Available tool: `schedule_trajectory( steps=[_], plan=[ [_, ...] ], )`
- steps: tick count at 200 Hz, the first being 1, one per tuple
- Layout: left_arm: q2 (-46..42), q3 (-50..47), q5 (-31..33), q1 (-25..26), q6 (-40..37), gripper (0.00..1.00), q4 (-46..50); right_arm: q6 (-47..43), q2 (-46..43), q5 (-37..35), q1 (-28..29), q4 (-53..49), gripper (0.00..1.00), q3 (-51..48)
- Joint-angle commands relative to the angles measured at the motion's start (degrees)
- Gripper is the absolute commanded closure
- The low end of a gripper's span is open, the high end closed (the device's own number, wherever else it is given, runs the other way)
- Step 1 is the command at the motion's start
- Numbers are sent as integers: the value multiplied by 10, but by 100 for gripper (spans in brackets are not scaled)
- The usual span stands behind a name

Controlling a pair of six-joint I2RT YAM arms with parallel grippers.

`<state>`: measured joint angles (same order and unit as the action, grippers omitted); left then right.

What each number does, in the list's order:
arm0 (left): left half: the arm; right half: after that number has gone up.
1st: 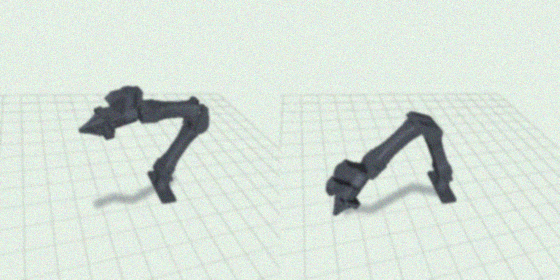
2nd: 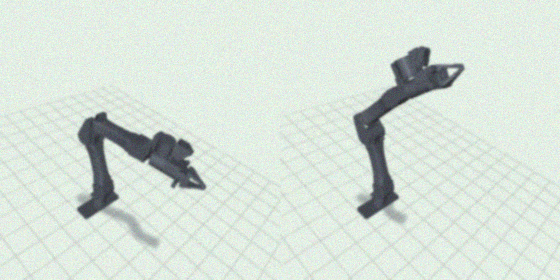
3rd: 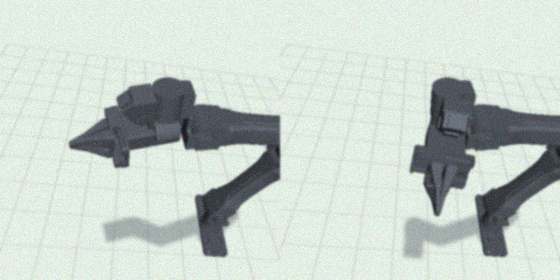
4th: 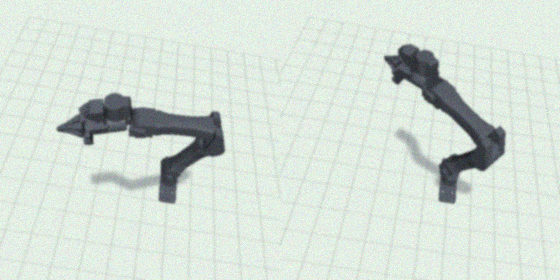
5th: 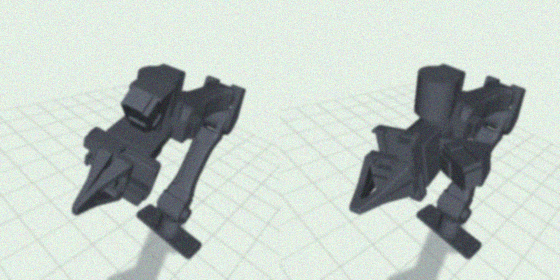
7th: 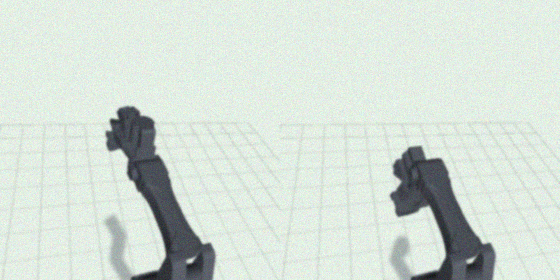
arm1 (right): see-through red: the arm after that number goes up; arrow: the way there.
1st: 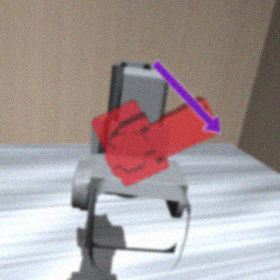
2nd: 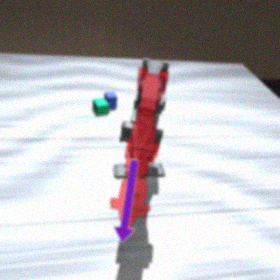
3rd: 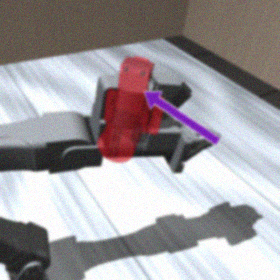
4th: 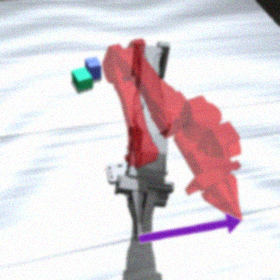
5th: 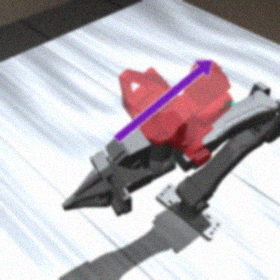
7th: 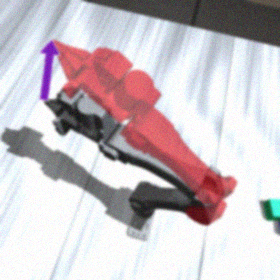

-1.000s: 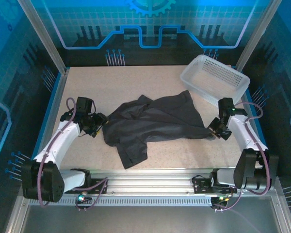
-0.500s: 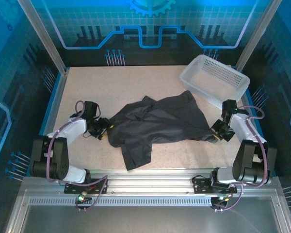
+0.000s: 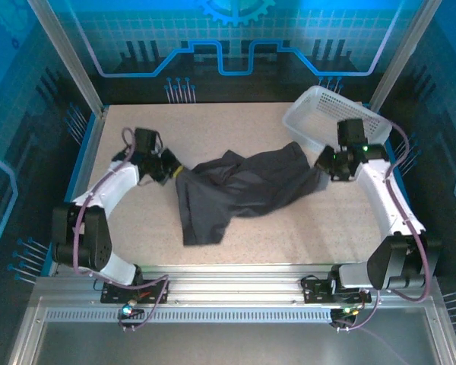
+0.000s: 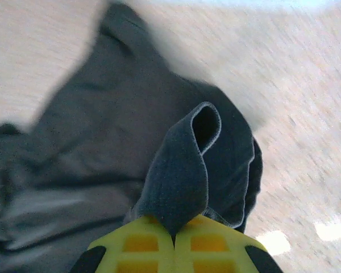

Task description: Fold and stack the t-shirts

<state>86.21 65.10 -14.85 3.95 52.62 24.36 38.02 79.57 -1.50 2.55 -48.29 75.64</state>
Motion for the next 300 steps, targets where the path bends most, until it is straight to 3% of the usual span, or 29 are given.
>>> schedule_trajectory(
  steps=[1, 55, 76, 92, 110, 137, 156, 173, 194, 208, 223, 260, 300],
  plan=[
    [-30, 99, 10, -34, 45, 100, 21, -16, 45, 32, 6, 11, 100, 107],
    [24, 373, -61, -134, 125, 100, 20, 5, 158, 128, -14, 58, 100, 425],
    [15, 452, -50, -166, 125, 100, 49, 17, 156, 131, -18, 61, 100, 475],
    [-10, 470, -19, -174, 108, 100, 82, 20, 130, 121, -17, 62, 100, 454],
    [-63, 421, 33, -171, 85, 100, 115, 24, 74, 103, -9, 83, 100, 355],
    [-157, 225, 98, -170, 92, 100, 167, 51, -30, 64, 10, 95, 100, 125],
    [-188, 82, 81, -165, 74, 98, 172, 68, -87, 15, 23, 64, 100, -41],
    [-190, -54, 24, -158, 77, 83, 144, 83, -113, 17, 12, 66, 100, -178],
    [-173, -161, -22, -156, 72, 58, 131, 80, -99, 25, -12, 48, 61, -267],
    [-180, -180, -10, -156, 48, 49, 147, 65, -88, -5, -8, 16, 45, -267],
    [-189, -164, 17, -154, 21, 44, 180, 51, -90, -34, -3, -9, 40, -255],
    [-172, -145, 35, -144, 22, 44, 187, 8, -49, -40, 61, 37, 43, -160],
    [-143, -141, 35, -130, 22, 49, 163, -34, 184, -41, 152, 67, 54, 27]
  ],
)
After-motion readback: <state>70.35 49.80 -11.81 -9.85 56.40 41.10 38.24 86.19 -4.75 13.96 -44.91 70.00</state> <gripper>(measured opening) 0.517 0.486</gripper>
